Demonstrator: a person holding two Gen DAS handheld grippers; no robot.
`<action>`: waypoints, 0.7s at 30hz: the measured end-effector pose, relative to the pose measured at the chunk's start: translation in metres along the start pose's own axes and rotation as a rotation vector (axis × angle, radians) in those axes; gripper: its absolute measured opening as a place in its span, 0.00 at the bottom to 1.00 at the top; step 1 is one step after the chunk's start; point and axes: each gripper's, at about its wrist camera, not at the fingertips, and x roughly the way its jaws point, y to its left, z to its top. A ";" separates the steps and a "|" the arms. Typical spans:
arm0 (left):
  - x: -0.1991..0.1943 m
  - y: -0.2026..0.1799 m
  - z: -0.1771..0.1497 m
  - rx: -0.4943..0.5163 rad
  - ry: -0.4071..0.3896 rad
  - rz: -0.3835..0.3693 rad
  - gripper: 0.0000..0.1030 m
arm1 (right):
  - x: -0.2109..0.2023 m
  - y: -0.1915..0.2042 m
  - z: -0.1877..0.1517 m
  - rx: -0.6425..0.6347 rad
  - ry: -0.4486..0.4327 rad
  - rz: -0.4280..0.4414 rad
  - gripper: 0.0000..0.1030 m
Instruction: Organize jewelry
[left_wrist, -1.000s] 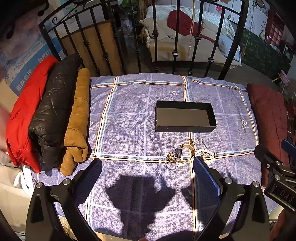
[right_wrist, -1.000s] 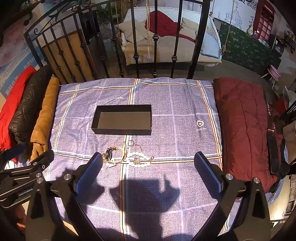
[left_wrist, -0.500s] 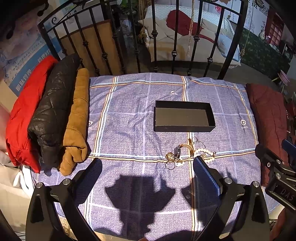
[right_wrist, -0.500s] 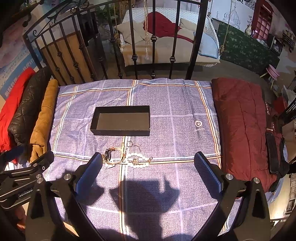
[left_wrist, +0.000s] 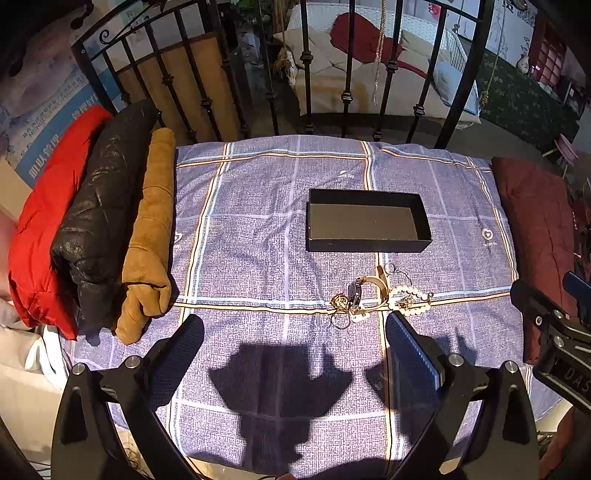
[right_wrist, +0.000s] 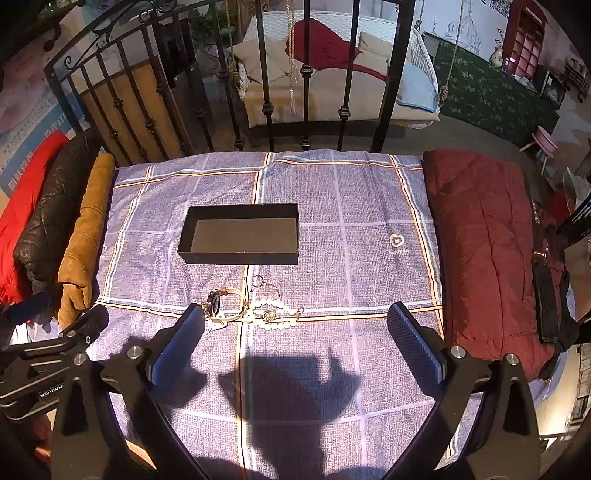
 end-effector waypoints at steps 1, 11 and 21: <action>0.001 0.000 0.000 -0.002 0.005 0.000 0.94 | 0.001 0.000 0.000 0.001 0.004 -0.001 0.95; 0.025 0.001 -0.007 -0.001 0.032 0.009 0.94 | 0.018 -0.002 -0.004 0.010 0.021 -0.009 0.95; 0.106 -0.016 -0.007 0.029 0.076 -0.041 0.94 | 0.089 -0.005 -0.025 0.005 0.053 -0.038 0.95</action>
